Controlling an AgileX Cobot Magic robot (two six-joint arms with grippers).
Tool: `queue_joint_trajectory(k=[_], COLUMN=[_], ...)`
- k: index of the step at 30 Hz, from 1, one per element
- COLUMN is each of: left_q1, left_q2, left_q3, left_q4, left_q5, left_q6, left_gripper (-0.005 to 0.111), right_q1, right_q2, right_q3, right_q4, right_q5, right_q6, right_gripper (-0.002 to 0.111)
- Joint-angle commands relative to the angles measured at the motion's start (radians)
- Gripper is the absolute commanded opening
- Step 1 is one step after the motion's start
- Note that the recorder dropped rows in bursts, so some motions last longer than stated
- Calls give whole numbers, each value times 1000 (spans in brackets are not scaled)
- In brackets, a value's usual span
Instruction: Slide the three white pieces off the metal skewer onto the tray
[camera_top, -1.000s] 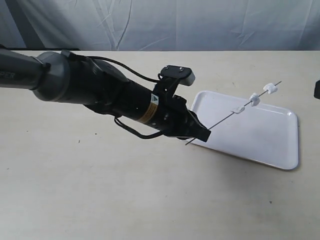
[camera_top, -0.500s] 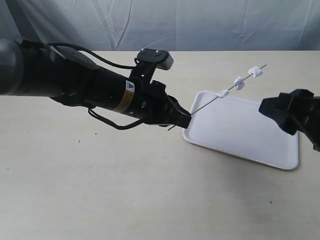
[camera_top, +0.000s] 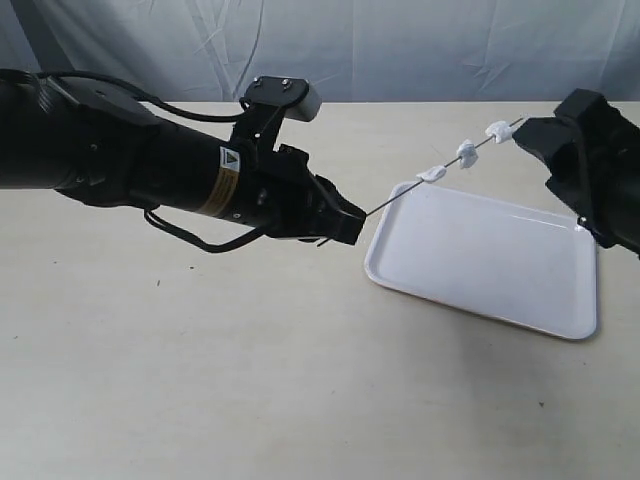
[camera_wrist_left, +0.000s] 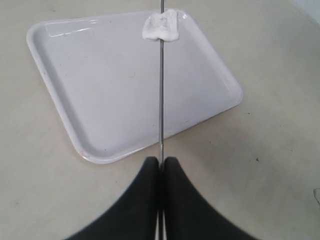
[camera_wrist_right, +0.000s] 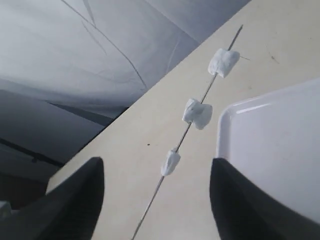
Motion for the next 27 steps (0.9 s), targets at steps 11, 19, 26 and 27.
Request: queue_joint_trajectory(k=[11, 19, 26, 27], left_q1=[2, 2, 2, 2], left_q2=[-41, -41, -41, -41], left_q3=[22, 22, 22, 22], left_q4=[-9, -7, -6, -6], left_q5=[48, 40, 40, 40], left_q6=[3, 5, 4, 4], left_gripper=[0, 0, 0, 0], right_q1=[-5, -5, -5, -5], right_q2=[23, 23, 23, 23], right_q3=[4, 4, 4, 4], right_q4=[-485, -710, -710, -710], right_q5=[-30, -36, -45, -45], right_q6=[106, 86, 86, 86], right_gripper=[58, 58, 58, 58])
